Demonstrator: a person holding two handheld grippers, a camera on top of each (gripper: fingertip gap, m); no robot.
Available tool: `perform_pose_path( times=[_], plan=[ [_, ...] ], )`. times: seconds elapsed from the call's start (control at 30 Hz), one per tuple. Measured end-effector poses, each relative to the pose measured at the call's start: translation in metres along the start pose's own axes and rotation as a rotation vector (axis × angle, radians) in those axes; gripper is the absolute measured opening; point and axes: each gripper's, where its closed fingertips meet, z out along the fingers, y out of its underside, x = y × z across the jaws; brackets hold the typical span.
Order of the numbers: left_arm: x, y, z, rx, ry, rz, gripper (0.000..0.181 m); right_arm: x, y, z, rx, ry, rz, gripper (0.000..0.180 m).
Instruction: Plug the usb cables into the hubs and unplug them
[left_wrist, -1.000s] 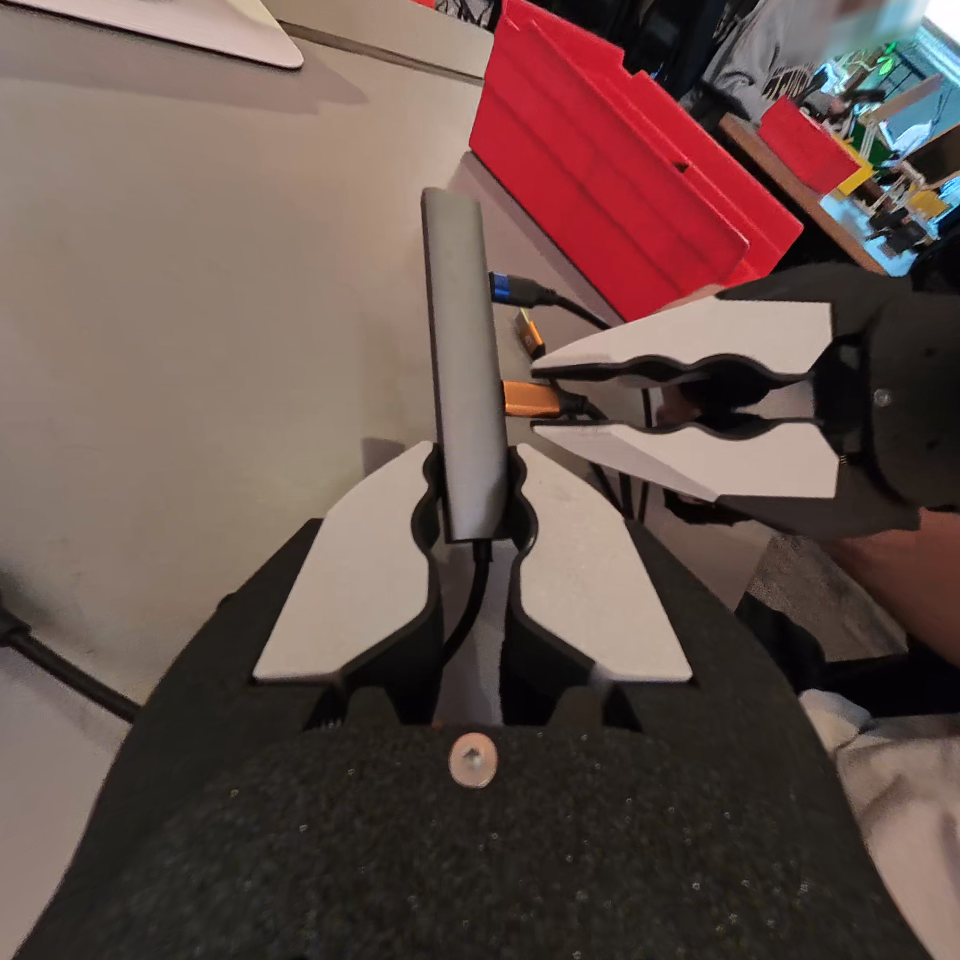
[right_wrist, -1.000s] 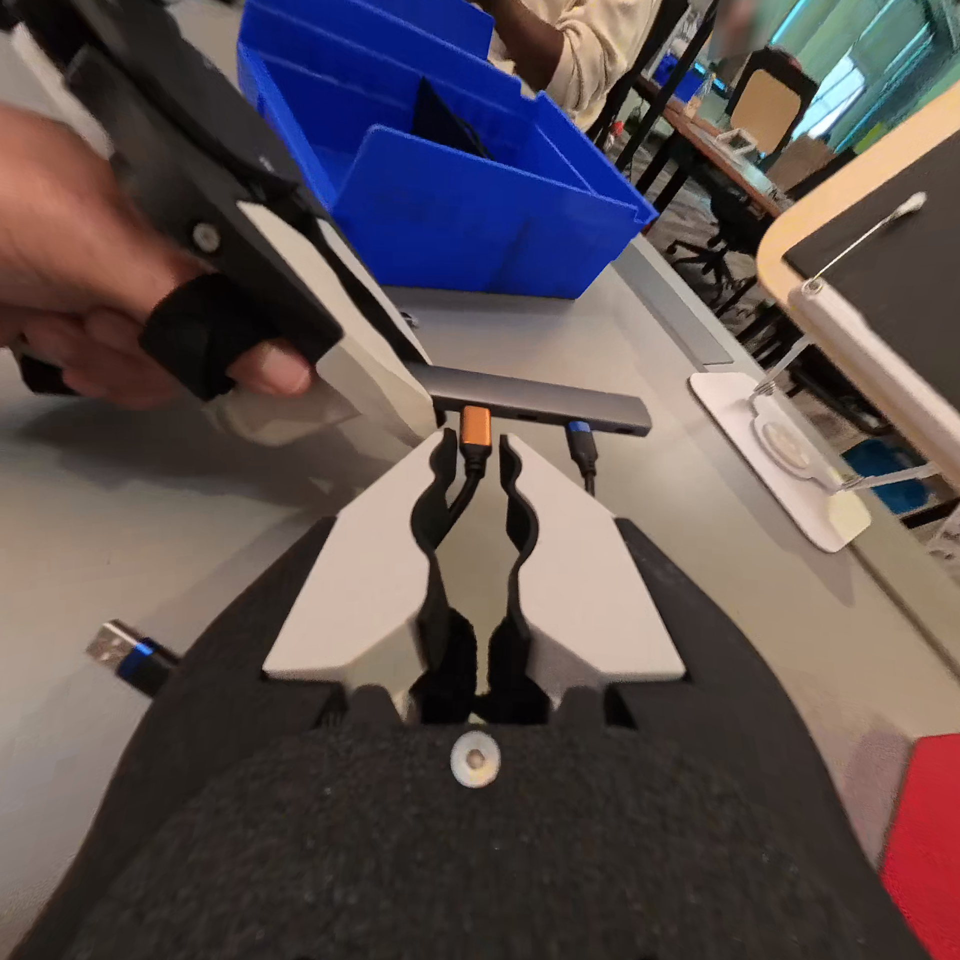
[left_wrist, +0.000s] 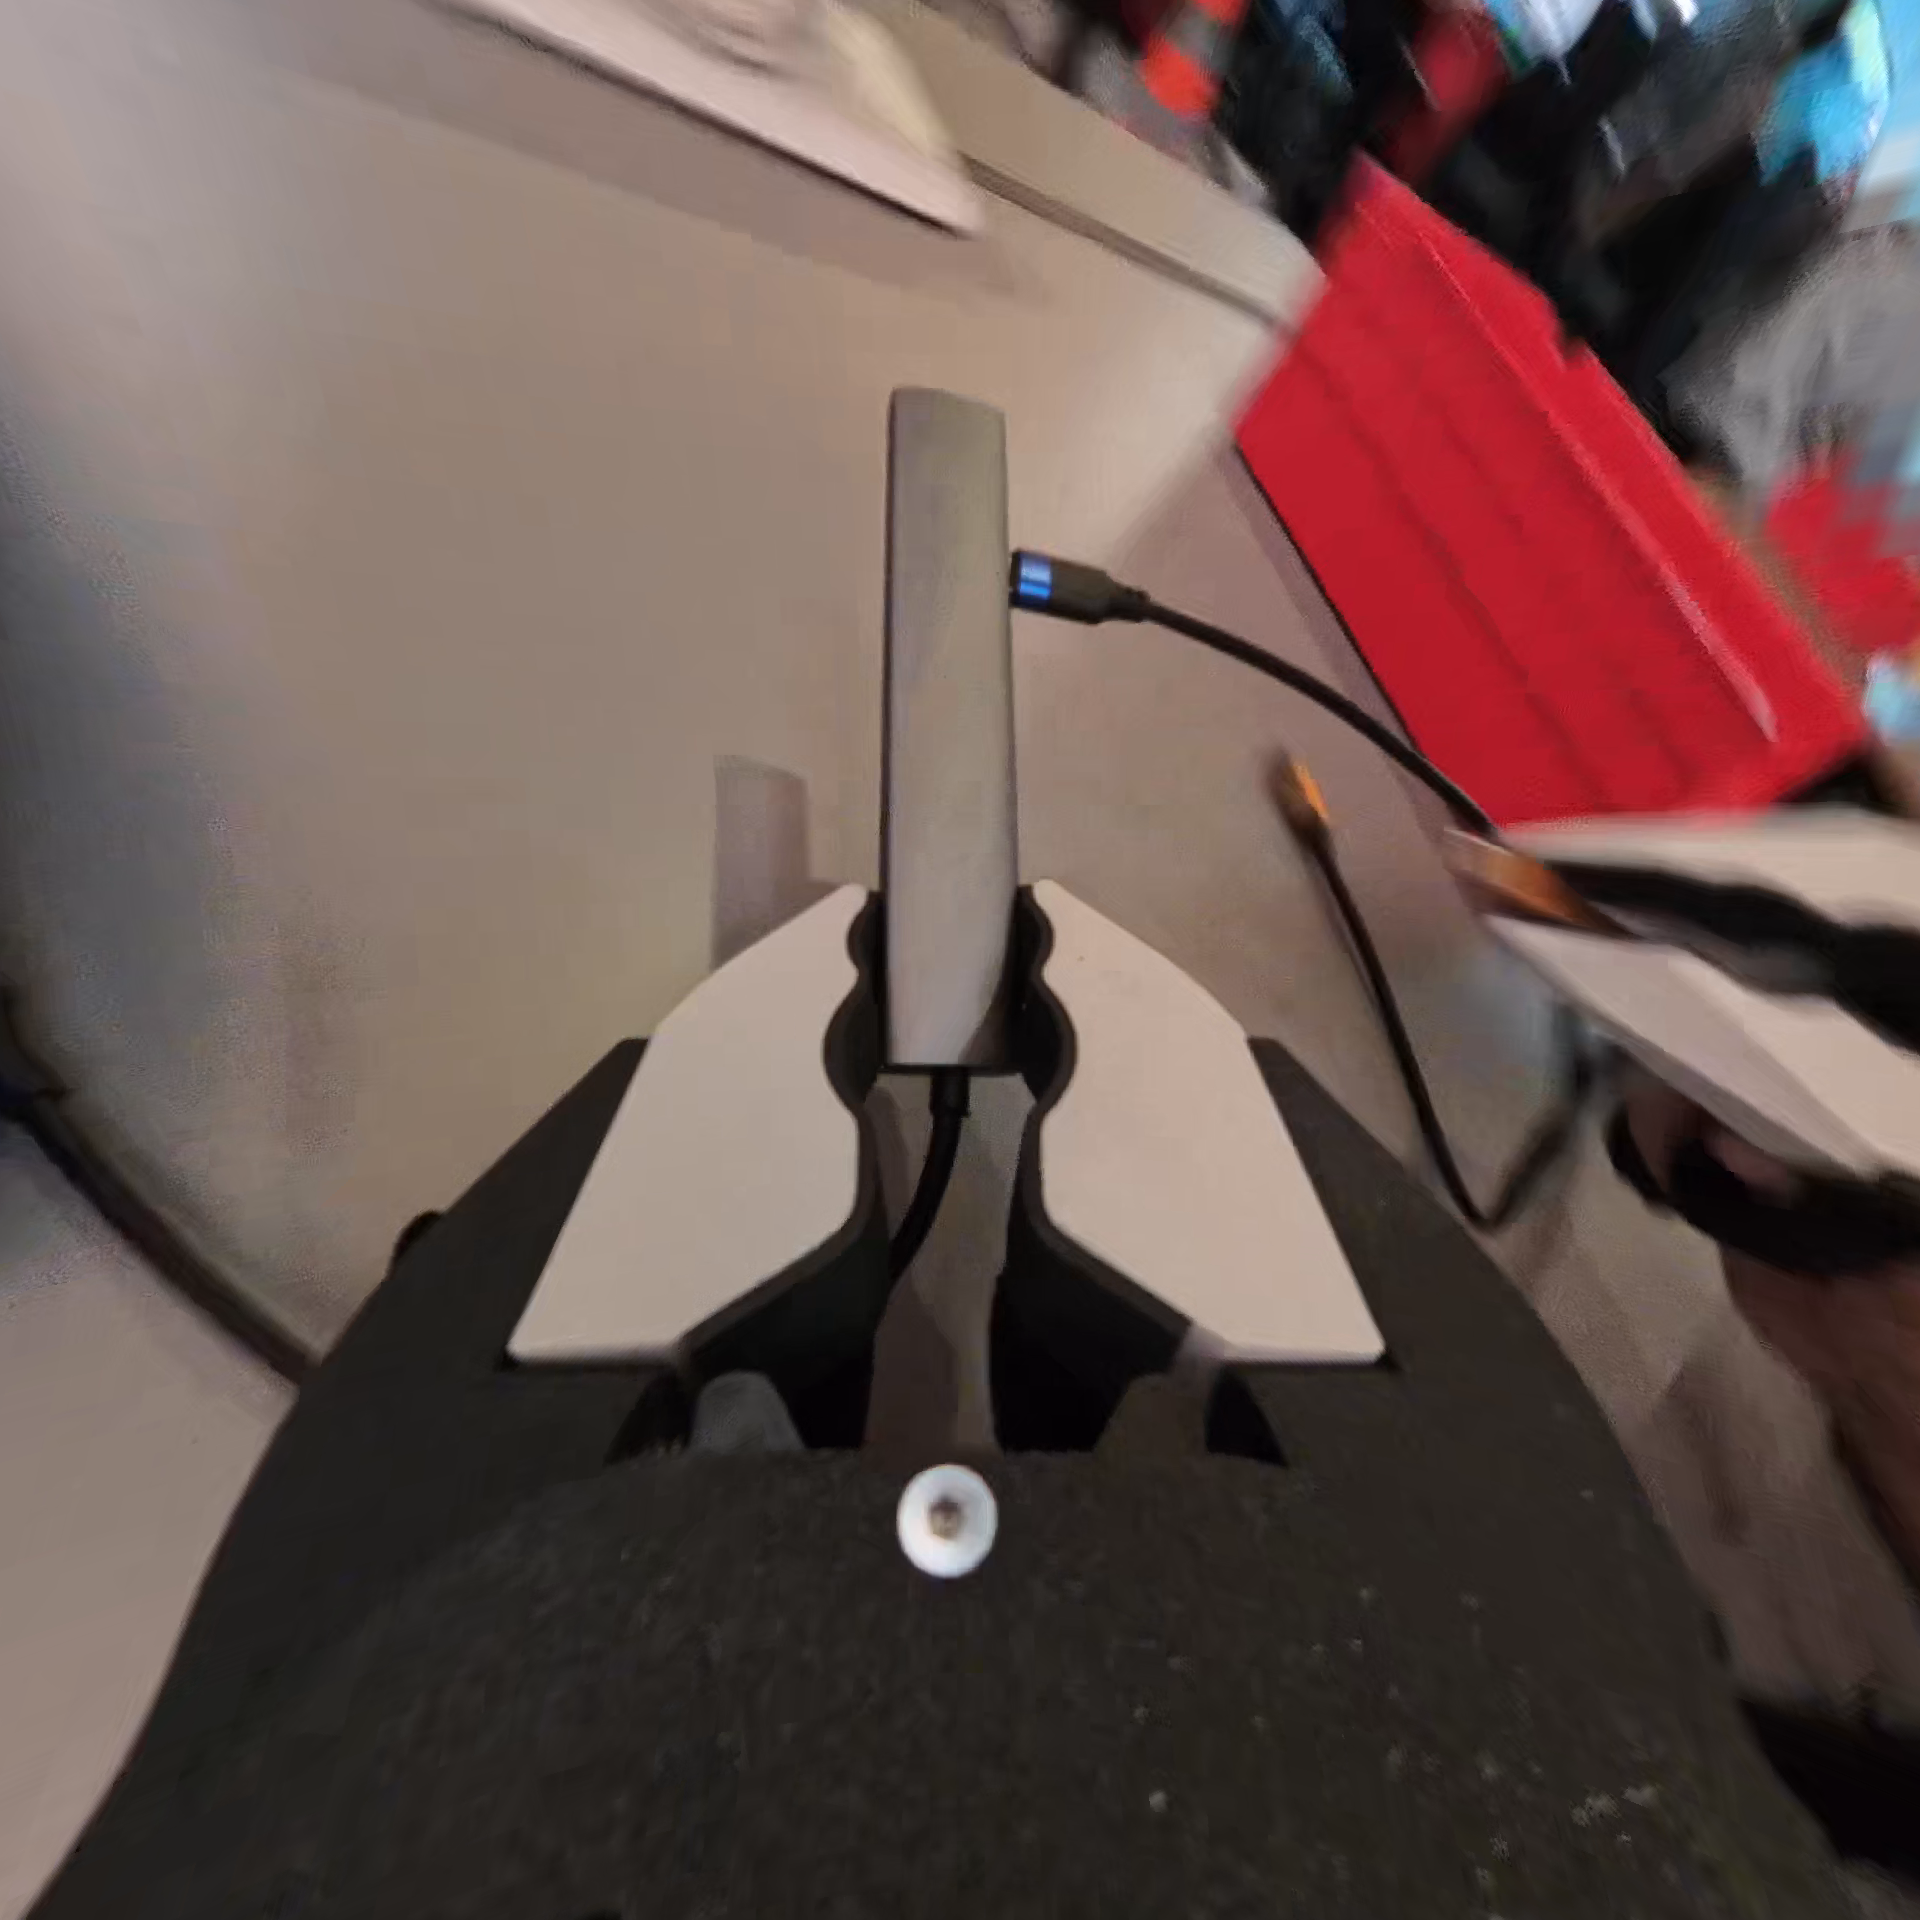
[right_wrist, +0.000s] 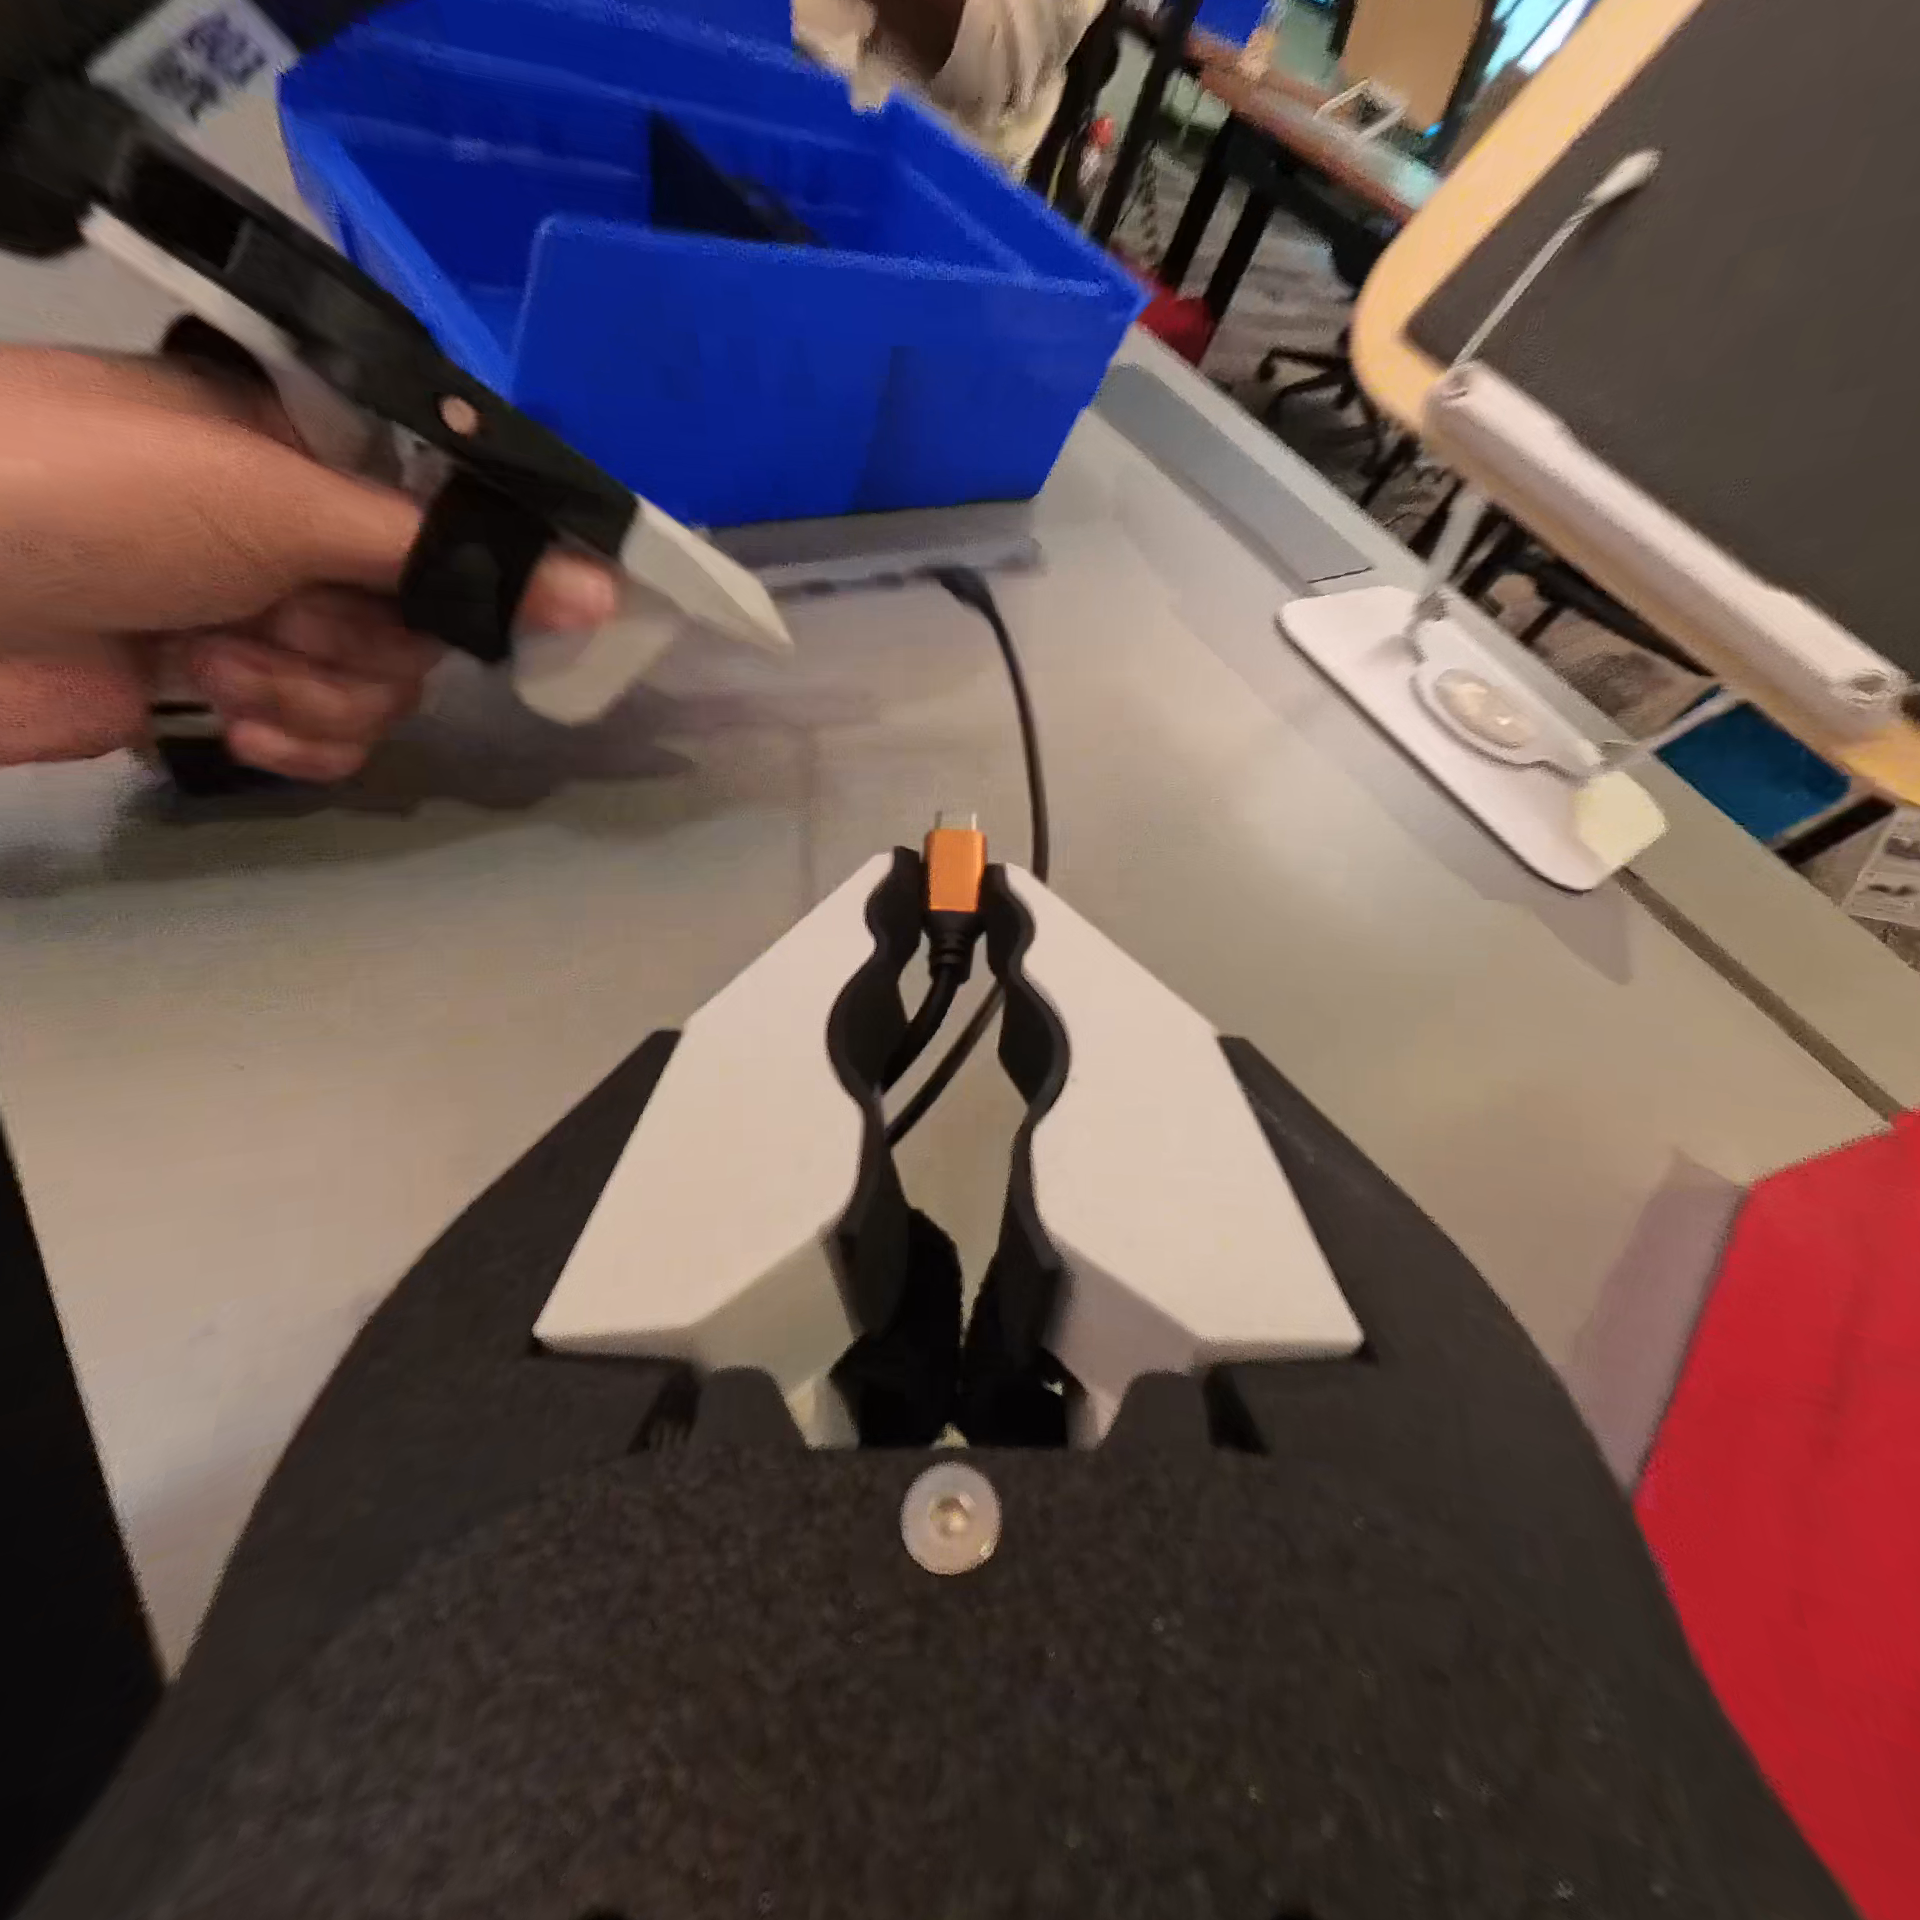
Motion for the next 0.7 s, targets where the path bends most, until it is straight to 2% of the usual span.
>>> perform_pose_path(
  times=[0.03,0.1,0.13,0.17,0.23,0.33,0.47,0.57,0.7],
  plan=[
    [-0.007,-0.010,-0.007,0.034,-0.007,0.027,0.022,0.004,-0.005,-0.011,0.032,-0.012,0.036,0.011],
    [0.039,0.001,-0.001,-0.017,0.049,0.282,0.023,0.001,-0.006,-0.018,0.043,-0.060,0.067,0.011],
    [0.062,0.009,0.005,-0.023,0.083,0.337,0.023,0.000,-0.005,-0.017,0.044,-0.070,0.047,0.011],
    [0.075,0.015,0.011,-0.036,0.110,0.333,0.023,-0.005,-0.010,-0.019,0.070,-0.115,0.030,0.011],
    [0.064,0.017,0.017,-0.065,0.093,0.260,0.023,-0.010,-0.020,-0.034,0.084,-0.228,0.058,0.011],
    [0.040,0.020,0.020,-0.092,0.068,0.178,0.023,-0.037,-0.061,-0.094,0.218,-0.619,0.130,0.011],
    [0.040,0.021,0.017,-0.095,0.073,0.162,0.023,-0.016,-0.135,-0.187,0.508,-0.813,0.187,0.011],
    [0.042,0.023,0.017,-0.098,0.086,0.144,0.023,0.024,-0.172,-0.231,0.681,-0.727,0.197,0.011],
    [0.042,0.023,0.014,-0.097,0.101,0.144,0.023,0.098,-0.185,-0.239,0.644,-0.434,0.209,0.011]
  ],
)
